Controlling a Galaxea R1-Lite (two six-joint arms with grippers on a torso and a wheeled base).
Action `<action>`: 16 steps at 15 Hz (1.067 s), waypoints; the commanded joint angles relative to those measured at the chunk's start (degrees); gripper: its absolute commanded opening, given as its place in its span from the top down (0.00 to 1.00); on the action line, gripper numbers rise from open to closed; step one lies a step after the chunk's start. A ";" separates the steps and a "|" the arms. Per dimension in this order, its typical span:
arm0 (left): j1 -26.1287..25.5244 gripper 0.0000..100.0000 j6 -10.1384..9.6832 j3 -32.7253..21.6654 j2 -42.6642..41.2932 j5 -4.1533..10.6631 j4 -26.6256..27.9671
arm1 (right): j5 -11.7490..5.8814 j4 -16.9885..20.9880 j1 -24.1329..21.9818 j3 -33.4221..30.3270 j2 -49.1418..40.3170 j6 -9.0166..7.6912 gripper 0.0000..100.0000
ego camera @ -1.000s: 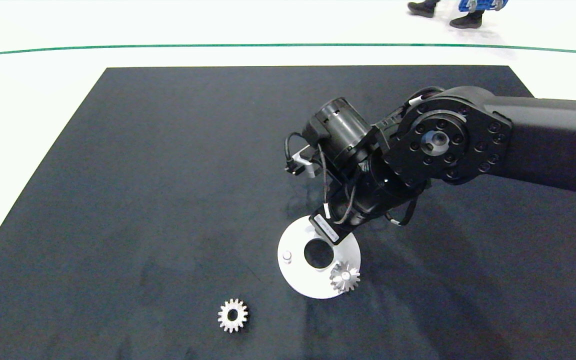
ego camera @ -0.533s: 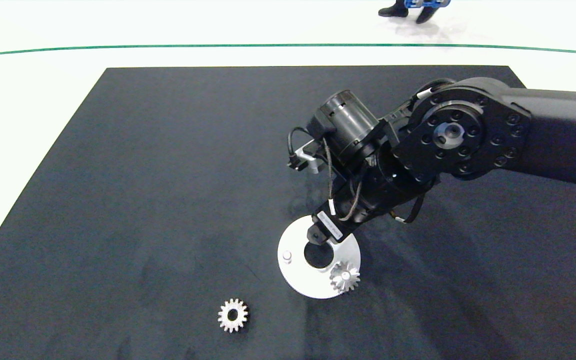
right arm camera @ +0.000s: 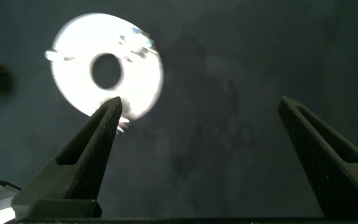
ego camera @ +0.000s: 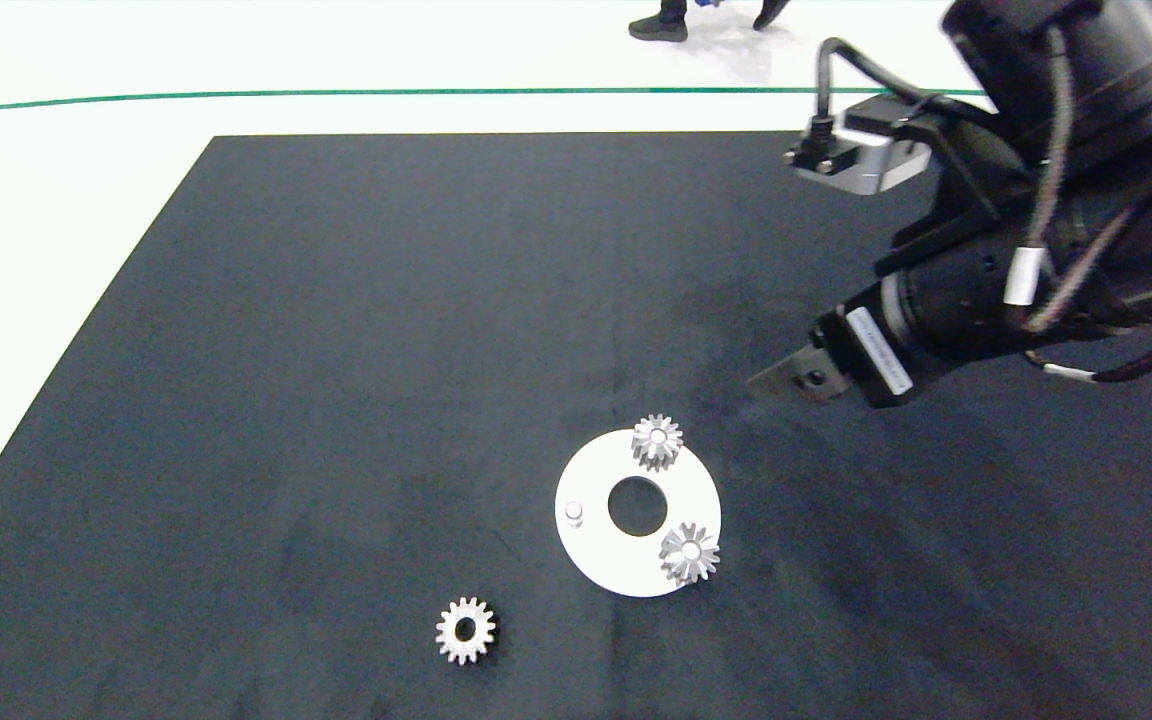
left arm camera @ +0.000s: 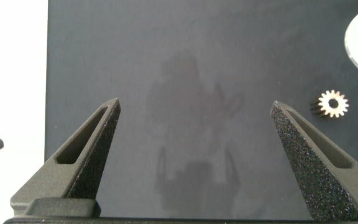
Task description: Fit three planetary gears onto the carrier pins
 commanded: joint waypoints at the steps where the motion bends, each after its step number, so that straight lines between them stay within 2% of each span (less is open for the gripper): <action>1: 0.16 0.00 0.04 -0.16 0.25 0.23 0.12 | -0.24 -4.30 -10.12 17.54 -18.89 0.63 0.00; 3: 0.16 0.00 0.04 0.10 0.25 0.23 0.12 | -0.77 -9.75 -12.59 28.79 -29.18 0.55 0.00; 4: 0.07 0.00 0.04 0.45 0.25 0.14 0.12 | -3.40 -13.36 -13.29 36.35 -35.59 0.28 0.00; 6: -0.02 0.00 0.39 1.15 0.34 0.14 0.12 | -6.57 -16.17 -13.29 44.96 -43.59 -0.86 0.00; 8: -0.90 0.00 0.39 2.38 0.95 0.14 0.12 | -7.89 -15.99 -13.20 47.42 -47.37 -1.12 0.00; 10: -3.80 0.00 0.39 4.85 0.95 0.14 -0.06 | -7.89 -15.99 -13.29 47.95 -48.69 -1.12 0.00; 13: -7.14 0.00 1.09 8.98 1.48 0.14 -3.75 | -7.89 -15.99 -13.20 50.76 -51.94 -0.95 0.00; 16: -10.13 0.00 1.88 9.59 3.94 0.14 -4.10 | -7.80 -15.99 -13.29 53.92 -54.66 -0.77 0.00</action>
